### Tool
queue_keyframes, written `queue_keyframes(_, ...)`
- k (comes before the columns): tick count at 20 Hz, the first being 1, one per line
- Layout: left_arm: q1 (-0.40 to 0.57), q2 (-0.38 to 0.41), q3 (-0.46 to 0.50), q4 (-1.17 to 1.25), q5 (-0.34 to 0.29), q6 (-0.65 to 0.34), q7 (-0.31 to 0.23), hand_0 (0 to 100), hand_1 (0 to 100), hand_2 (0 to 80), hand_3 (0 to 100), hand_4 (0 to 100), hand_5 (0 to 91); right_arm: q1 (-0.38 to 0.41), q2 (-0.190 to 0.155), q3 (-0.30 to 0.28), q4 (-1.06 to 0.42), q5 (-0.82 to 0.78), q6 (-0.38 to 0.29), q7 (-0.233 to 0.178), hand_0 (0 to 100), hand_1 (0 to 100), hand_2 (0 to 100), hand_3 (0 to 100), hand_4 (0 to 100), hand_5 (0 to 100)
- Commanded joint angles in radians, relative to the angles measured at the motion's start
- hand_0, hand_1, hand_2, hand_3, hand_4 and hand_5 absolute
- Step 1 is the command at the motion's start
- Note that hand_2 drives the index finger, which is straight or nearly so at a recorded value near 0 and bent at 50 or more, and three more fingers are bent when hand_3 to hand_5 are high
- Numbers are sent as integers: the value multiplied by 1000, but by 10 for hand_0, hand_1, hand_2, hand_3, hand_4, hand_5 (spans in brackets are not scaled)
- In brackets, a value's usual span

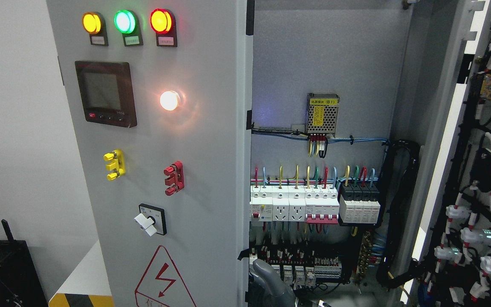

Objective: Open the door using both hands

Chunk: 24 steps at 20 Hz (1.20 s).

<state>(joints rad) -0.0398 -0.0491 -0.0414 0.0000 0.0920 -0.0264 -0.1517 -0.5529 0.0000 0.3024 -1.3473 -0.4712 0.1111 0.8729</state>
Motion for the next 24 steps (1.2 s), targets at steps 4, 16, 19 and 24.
queue_keyframes(4,0,0,0,23,0,0,0,120,389,0,0,0,0,-15,-14,15,-3,-1,4,20,49,0,0,0,0,0)
queue_keyframes(16,0,0,0,23,0,0,0,120,389,0,0,0,0,-18,-5,24,-4,-3,19,87,49,0,0,0,0,0)
queue_keyframes(19,0,0,0,23,0,0,0,120,389,0,0,0,0,-19,-3,29,-4,-3,22,90,49,0,0,0,0,0)
queue_keyframes(24,0,0,0,23,0,0,0,120,389,0,0,0,0,-27,-2,37,-3,-1,42,93,49,0,0,0,0,0)
